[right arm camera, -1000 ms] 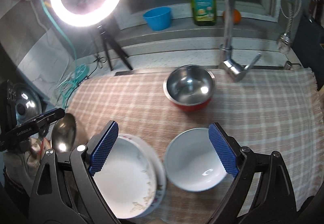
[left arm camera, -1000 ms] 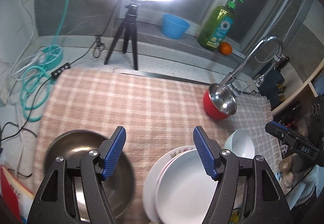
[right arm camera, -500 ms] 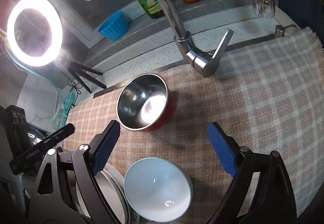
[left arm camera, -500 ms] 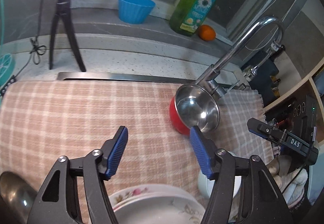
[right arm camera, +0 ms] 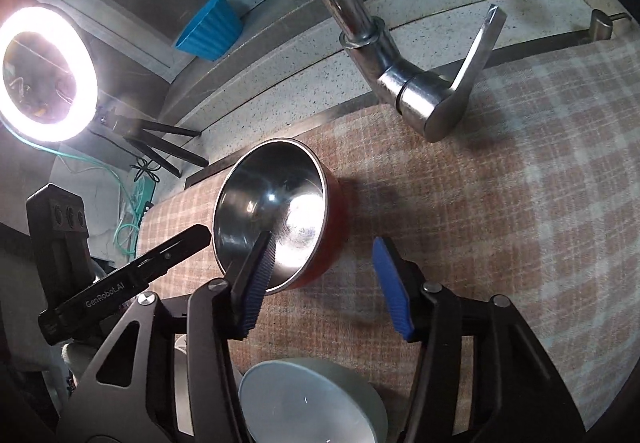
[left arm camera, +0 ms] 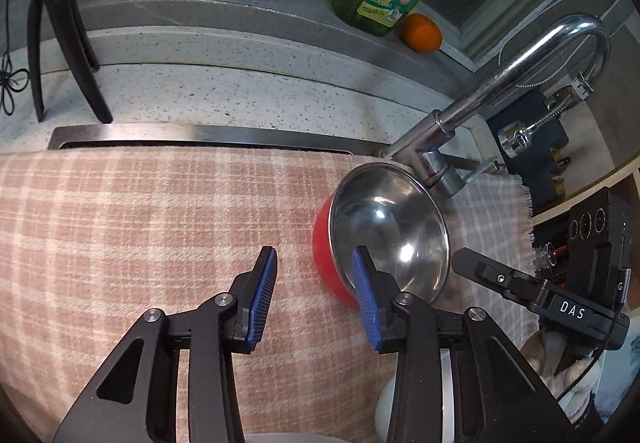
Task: Organize plates and bowls
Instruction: 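Close the right gripper on the red bowl rim, then lift the red bowl, carry it and lower it into the large steel bowl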
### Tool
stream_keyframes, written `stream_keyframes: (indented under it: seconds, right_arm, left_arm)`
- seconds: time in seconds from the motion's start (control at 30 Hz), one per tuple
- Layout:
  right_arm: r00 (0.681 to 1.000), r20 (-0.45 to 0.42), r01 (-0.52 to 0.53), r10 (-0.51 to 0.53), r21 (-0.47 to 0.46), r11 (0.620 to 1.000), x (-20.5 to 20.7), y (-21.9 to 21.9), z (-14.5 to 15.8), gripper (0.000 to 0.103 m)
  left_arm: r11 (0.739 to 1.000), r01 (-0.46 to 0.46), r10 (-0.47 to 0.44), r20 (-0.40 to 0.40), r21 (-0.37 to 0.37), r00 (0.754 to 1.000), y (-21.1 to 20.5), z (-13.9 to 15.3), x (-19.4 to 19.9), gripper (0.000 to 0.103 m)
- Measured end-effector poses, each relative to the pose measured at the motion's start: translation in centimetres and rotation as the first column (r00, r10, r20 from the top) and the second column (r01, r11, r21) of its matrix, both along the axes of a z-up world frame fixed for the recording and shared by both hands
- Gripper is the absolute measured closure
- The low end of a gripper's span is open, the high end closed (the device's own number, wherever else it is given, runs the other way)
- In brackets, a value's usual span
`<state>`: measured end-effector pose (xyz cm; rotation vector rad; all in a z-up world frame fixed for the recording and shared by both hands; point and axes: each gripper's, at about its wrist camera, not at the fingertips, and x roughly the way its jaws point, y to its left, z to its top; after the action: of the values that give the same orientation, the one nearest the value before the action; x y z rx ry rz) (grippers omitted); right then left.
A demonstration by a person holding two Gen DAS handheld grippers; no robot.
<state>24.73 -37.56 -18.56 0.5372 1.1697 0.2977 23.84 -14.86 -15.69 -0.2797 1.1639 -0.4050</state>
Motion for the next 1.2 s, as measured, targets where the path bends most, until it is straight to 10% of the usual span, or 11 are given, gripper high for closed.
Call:
stream_keyframes:
  seconds: [0.5, 1.2]
  right_arm:
    - [0.999, -0.052, -0.012, 0.012, 0.004, 1.0, 1.7, 0.8, -1.6, 0.084]
    - [0.999, -0.014, -0.029, 0.029, -0.012, 1.0, 0.2, 2.4, 0.7, 0.084]
  left_arm:
    - [0.999, 0.043, -0.043, -0.026, 0.006, 0.999, -1.6, -1.4, 1.2, 0.086]
    - [0.999, 0.047, -0.047, 0.025, 0.0, 0.999, -0.5, 1.0, -1.1, 0.089]
